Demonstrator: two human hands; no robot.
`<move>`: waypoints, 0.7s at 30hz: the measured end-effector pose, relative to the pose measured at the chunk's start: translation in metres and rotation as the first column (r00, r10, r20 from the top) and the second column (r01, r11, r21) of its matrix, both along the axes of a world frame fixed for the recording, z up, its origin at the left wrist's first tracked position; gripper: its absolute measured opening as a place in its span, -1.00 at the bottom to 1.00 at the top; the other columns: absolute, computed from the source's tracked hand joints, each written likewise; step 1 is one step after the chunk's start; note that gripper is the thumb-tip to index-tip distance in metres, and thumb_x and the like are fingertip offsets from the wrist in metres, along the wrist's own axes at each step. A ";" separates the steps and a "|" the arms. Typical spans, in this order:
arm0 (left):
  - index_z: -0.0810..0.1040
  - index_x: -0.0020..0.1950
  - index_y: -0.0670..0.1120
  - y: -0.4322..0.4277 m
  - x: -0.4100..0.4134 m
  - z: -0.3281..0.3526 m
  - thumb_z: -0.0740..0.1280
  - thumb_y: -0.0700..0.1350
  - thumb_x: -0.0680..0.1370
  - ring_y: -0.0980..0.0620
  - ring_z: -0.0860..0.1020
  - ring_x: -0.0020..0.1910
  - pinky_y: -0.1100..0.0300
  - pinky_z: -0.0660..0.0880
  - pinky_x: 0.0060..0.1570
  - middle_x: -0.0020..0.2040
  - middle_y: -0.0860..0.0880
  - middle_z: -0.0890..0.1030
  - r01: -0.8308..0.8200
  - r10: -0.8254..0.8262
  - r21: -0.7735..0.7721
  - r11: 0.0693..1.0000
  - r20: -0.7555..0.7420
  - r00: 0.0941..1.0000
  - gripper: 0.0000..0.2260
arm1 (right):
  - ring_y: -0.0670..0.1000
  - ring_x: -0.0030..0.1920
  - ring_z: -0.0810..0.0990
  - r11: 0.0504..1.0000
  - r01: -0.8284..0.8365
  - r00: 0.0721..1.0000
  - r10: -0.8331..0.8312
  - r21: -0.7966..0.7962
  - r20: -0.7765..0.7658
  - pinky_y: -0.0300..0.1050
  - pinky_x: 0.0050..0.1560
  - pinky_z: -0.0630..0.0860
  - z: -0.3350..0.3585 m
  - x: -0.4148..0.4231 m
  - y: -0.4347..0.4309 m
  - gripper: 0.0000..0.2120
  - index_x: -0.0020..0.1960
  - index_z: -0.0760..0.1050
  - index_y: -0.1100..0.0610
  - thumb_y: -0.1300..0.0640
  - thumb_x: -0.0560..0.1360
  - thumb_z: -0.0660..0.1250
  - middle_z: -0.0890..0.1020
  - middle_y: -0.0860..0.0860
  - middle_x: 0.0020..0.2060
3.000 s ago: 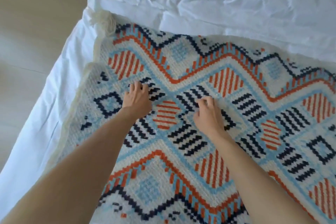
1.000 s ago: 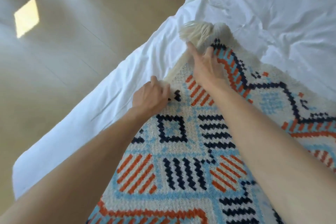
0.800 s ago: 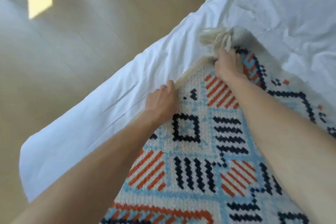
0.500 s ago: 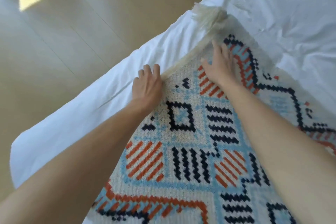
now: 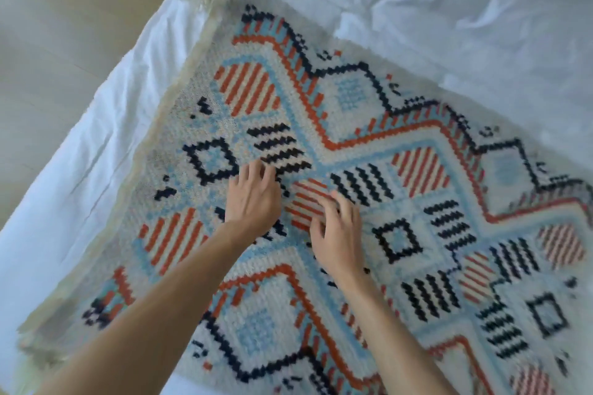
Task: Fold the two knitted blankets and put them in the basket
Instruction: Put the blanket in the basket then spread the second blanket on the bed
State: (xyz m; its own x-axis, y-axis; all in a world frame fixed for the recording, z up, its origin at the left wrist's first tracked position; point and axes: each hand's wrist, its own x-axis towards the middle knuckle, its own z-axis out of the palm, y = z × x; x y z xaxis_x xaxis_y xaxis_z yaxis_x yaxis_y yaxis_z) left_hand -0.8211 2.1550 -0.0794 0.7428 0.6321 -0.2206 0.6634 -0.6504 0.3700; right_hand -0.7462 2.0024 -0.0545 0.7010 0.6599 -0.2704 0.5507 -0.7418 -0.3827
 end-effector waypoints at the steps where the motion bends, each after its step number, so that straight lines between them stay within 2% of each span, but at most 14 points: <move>1: 0.41 0.15 -0.17 -0.016 0.001 0.004 0.10 -0.05 0.60 -0.14 0.37 0.06 -0.01 0.37 0.03 0.12 -0.15 0.40 0.010 -0.010 -0.028 1.000 -0.020 1.000 -0.75 | 0.10 0.34 0.34 0.999 0.049 0.999 -0.049 -0.007 -0.007 0.10 0.31 0.36 0.003 -0.003 -0.022 -0.70 0.24 0.47 0.16 0.17 0.52 0.29 0.39 0.10 0.32; 5: 0.37 0.28 -0.13 -0.081 0.006 0.022 0.12 -0.06 0.57 -0.14 0.31 0.22 -0.04 0.32 0.18 0.27 -0.13 0.33 0.117 -0.121 -0.049 0.992 -0.107 0.987 -0.69 | 0.07 0.38 0.29 0.971 0.235 0.971 -0.237 -0.046 -0.041 0.00 0.36 0.32 0.013 -0.012 -0.107 -0.71 0.25 0.47 0.16 0.17 0.55 0.25 0.37 0.07 0.35; 7: 0.34 0.33 -0.13 -0.120 0.008 0.029 0.15 -0.10 0.55 -0.14 0.29 0.26 -0.03 0.31 0.21 0.30 -0.14 0.31 0.231 -0.237 -0.052 0.971 -0.158 0.959 -0.65 | 0.08 0.34 0.35 0.953 0.300 0.953 -0.302 -0.040 -0.037 -0.07 0.33 0.30 0.019 -0.015 -0.153 -0.74 0.22 0.50 0.19 0.20 0.54 0.26 0.43 0.09 0.29; 9: 0.33 0.33 -0.13 -0.163 0.011 0.034 0.15 -0.13 0.56 -0.14 0.30 0.26 0.00 0.32 0.20 0.31 -0.14 0.31 0.323 -0.332 -0.077 0.943 -0.185 0.925 -0.66 | 0.09 0.29 0.40 0.935 0.352 0.934 -0.353 -0.037 -0.046 -0.05 0.31 0.35 0.025 -0.018 -0.200 -0.76 0.19 0.51 0.22 0.23 0.54 0.26 0.48 0.10 0.21; 11: 0.34 0.27 -0.13 -0.209 0.016 0.040 0.14 -0.21 0.56 -0.11 0.36 0.17 0.07 0.38 0.07 0.23 -0.12 0.38 0.339 -0.362 -0.144 0.930 -0.185 0.914 -0.72 | 0.08 0.22 0.44 0.913 0.406 0.911 -0.408 -0.036 -0.059 -0.03 0.24 0.41 0.029 -0.022 -0.252 -0.80 0.14 0.53 0.22 0.26 0.54 0.24 0.52 0.09 0.13; 12: 0.36 0.20 -0.12 -0.233 0.021 0.044 0.13 -0.24 0.56 -0.08 0.40 0.07 0.12 0.40 -0.09 0.16 -0.11 0.44 0.326 -0.359 -0.183 0.927 -0.191 0.914 -0.77 | 0.08 0.18 0.46 0.901 0.433 0.898 -0.435 -0.042 -0.062 -0.05 0.20 0.42 0.031 -0.023 -0.279 -0.82 0.09 0.54 0.22 0.27 0.54 0.23 0.53 0.08 0.09; 14: 0.34 0.03 -0.11 -0.283 0.031 0.050 0.12 -0.27 0.55 -0.04 0.39 -0.16 0.19 0.29 -0.37 0.03 -0.10 0.50 0.318 -0.370 -0.230 0.920 -0.237 0.898 -0.90 | 0.07 0.11 0.47 0.880 0.469 0.879 -0.473 -0.072 -0.061 -0.09 0.15 0.43 0.035 -0.023 -0.334 -0.86 -0.05 0.54 0.22 0.29 0.54 0.20 0.55 0.07 0.01; 15: 0.32 -0.01 -0.10 -0.308 0.037 0.052 0.12 -0.26 0.55 -0.02 0.36 -0.24 0.20 0.22 -0.44 -0.01 -0.09 0.51 0.329 -0.388 -0.246 0.912 -0.259 0.884 -0.92 | 0.08 0.08 0.47 0.870 0.486 0.869 -0.491 -0.080 -0.061 -0.09 0.12 0.43 0.036 -0.022 -0.361 -0.86 -0.12 0.52 0.22 0.31 0.53 0.19 0.55 0.08 -0.04; 17: 0.34 -0.01 -0.10 -0.358 0.046 0.054 0.11 -0.26 0.54 -0.01 0.38 -0.31 0.18 0.19 -0.48 -0.03 -0.09 0.52 0.354 -0.428 -0.276 0.894 -0.289 0.856 -0.91 | 0.10 0.02 0.47 0.843 0.531 0.842 -0.536 -0.083 -0.057 -0.06 0.06 0.45 0.036 -0.020 -0.416 -0.86 -0.18 0.50 0.23 0.35 0.50 0.20 0.54 0.09 -0.11; 21: 0.38 0.06 -0.14 -0.449 0.061 0.049 0.08 -0.25 0.54 0.03 0.33 -0.38 0.18 0.15 -0.50 -0.19 -0.02 0.42 0.395 -0.480 -0.313 0.864 -0.277 0.832 -0.85 | 0.13 0.06 0.48 0.783 0.609 0.784 -0.618 -0.127 -0.056 -0.06 0.07 0.44 0.032 -0.015 -0.511 -0.85 -0.03 0.53 0.23 0.34 0.49 0.21 0.56 0.12 -0.04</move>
